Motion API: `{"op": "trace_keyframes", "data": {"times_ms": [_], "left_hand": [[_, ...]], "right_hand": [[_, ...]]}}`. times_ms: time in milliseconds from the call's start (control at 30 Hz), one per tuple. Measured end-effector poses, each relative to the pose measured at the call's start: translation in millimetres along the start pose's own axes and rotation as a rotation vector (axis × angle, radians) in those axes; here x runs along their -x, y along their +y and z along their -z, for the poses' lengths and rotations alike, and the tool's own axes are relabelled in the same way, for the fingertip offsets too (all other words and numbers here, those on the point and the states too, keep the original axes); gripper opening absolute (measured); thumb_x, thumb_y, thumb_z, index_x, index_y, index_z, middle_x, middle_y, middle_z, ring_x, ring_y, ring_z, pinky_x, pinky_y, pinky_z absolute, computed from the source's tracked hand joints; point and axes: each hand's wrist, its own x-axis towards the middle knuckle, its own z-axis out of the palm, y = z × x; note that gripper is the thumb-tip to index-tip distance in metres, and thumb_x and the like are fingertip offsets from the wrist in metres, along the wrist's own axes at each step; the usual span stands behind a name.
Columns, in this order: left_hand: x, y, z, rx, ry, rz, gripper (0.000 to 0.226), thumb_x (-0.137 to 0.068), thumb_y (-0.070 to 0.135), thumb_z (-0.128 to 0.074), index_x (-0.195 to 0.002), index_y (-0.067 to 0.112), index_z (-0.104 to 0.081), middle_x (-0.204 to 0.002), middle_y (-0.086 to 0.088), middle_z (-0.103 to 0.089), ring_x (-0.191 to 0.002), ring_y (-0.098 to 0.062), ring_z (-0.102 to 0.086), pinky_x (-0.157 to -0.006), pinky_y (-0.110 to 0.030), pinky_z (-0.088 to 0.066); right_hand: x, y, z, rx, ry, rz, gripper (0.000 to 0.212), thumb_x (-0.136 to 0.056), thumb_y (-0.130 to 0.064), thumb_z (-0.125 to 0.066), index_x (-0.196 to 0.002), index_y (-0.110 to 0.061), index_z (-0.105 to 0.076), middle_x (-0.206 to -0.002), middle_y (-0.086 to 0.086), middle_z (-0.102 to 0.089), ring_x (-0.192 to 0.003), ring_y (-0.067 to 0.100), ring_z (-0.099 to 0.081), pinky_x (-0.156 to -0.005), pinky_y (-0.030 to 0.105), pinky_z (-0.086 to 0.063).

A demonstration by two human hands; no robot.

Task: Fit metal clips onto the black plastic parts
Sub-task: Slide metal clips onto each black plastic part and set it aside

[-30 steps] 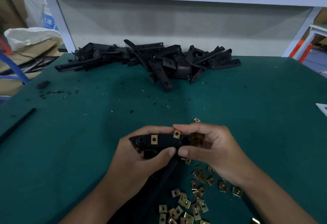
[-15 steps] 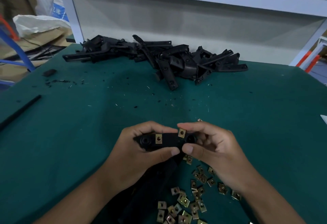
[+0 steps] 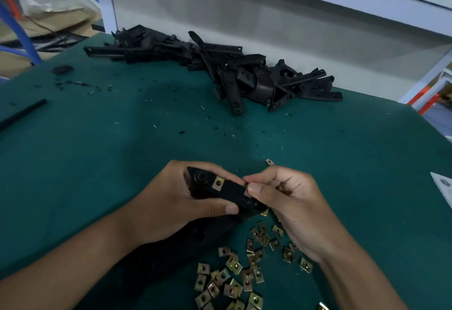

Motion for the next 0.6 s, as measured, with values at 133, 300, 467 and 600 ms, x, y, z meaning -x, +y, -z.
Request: {"op": "trace_keyframes", "data": {"times_ms": [133, 300, 467, 600], "left_hand": [[0.1, -1.4, -1.7, -0.061, 0.034, -0.019, 0.026, -0.076, 0.020, -0.083, -0.099, 0.029, -0.078, -0.098, 0.005, -0.078, -0.093, -0.010, -0.074, -0.078, -0.014, -0.055], [-1.9, -4.9, -2.0, -0.001, 0.135, -0.026, 0.029, -0.077, 0.022, -0.082, -0.104, 0.029, -0.077, -0.102, 0.001, -0.078, -0.097, -0.016, -0.074, -0.082, -0.020, -0.057], [-1.4, -7.2, 0.0, 0.065, 0.141, -0.021, 0.034, -0.080, 0.017, -0.079, -0.112, 0.026, -0.076, -0.107, -0.001, -0.078, -0.102, -0.017, -0.074, -0.083, -0.020, -0.056], [0.1, -7.7, -0.3, 0.049, 0.111, -0.043, 0.026, -0.084, 0.022, -0.079, -0.109, 0.026, -0.078, -0.104, -0.002, -0.078, -0.099, -0.018, -0.075, -0.080, -0.020, -0.057]], "right_hand": [[0.7, 1.8, 0.1, 0.030, 0.012, -0.001, 0.028, -0.074, -0.046, -0.082, -0.095, -0.027, -0.080, -0.087, -0.002, -0.077, -0.085, 0.013, -0.071, -0.081, 0.027, -0.056], [0.7, 4.4, -4.0, -0.003, 0.062, 0.033, 0.033, -0.076, -0.043, -0.080, -0.106, -0.030, -0.076, -0.105, 0.001, -0.077, -0.101, 0.014, -0.072, -0.084, 0.022, -0.055], [1.8, 2.4, -5.5, 0.116, 0.002, 0.050, 0.048, -0.068, -0.040, -0.091, -0.112, -0.036, -0.073, -0.115, -0.005, -0.074, -0.099, 0.013, -0.071, -0.082, 0.027, -0.058], [2.6, 2.5, -9.0, 0.120, 0.039, 0.088, 0.033, -0.072, -0.041, -0.088, -0.103, -0.039, -0.076, -0.085, -0.015, -0.074, -0.078, 0.000, -0.069, -0.069, 0.014, -0.053]]}}
